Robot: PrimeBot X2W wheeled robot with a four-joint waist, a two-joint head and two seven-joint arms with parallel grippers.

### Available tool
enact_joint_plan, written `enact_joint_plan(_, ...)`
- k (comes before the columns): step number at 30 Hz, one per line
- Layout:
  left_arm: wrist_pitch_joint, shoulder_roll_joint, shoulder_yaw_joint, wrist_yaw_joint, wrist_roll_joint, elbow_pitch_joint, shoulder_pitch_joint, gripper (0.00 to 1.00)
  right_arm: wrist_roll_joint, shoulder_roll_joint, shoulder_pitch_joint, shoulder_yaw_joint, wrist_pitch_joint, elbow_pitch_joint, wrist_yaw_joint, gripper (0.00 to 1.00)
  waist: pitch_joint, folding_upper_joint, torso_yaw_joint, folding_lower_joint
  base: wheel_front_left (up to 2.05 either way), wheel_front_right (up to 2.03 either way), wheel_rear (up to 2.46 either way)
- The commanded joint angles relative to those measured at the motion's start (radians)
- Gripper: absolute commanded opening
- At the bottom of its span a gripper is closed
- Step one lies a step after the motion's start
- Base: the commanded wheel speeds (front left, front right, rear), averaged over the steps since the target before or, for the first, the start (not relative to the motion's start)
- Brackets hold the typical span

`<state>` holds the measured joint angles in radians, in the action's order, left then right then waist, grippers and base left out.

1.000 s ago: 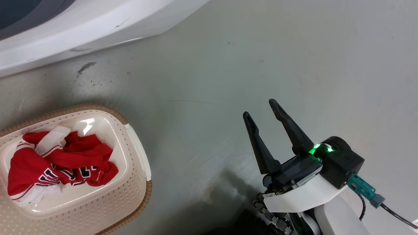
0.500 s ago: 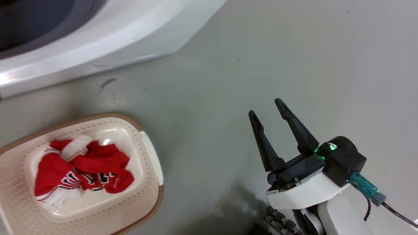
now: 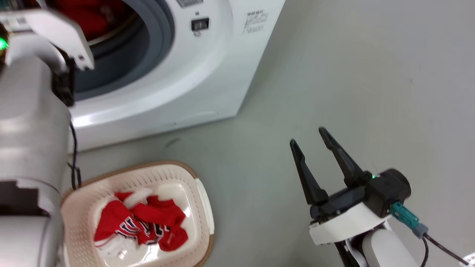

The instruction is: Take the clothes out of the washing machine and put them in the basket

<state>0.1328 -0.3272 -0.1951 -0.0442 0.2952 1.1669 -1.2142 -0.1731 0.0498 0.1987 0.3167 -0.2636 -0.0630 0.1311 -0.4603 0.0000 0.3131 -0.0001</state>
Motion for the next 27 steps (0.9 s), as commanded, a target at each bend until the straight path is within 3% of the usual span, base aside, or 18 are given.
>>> enact_joint_plan(1, 0.036, 0.018, 0.005, 0.007, 0.012, 0.008, 0.048, 0.00, 0.009, 0.001, -0.024, -0.008, 0.001, -0.008, -0.001, 1.00, 0.100, 0.0000, -0.037, 0.0001, 0.00, 0.00, 0.00)
enact_joint_plan(6, 0.107, 0.046, 0.024, 0.025, 0.044, 0.011, 0.138, 0.00, 0.017, 0.001, -0.070, -0.027, 0.021, -0.013, -0.001, 1.00, 0.192, 0.0000, -0.055, 0.0001, 0.00, 0.00, 0.00)
enact_joint_plan(14, 0.133, 0.081, 0.041, 0.049, 0.069, -0.067, 0.262, 0.00, 0.028, 0.001, -0.118, -0.048, 0.052, 0.006, -0.001, 1.00, 0.292, 0.0000, -0.092, 0.0001, 0.00, 0.00, 0.00)
enact_joint_plan(27, 0.134, 0.139, 0.049, 0.061, 0.035, -0.457, 0.523, 0.00, 0.044, 0.001, -0.200, -0.117, 0.093, 0.044, -0.001, 1.00, 0.446, 0.0000, -0.188, 0.0001, 0.00, 0.00, 0.00)
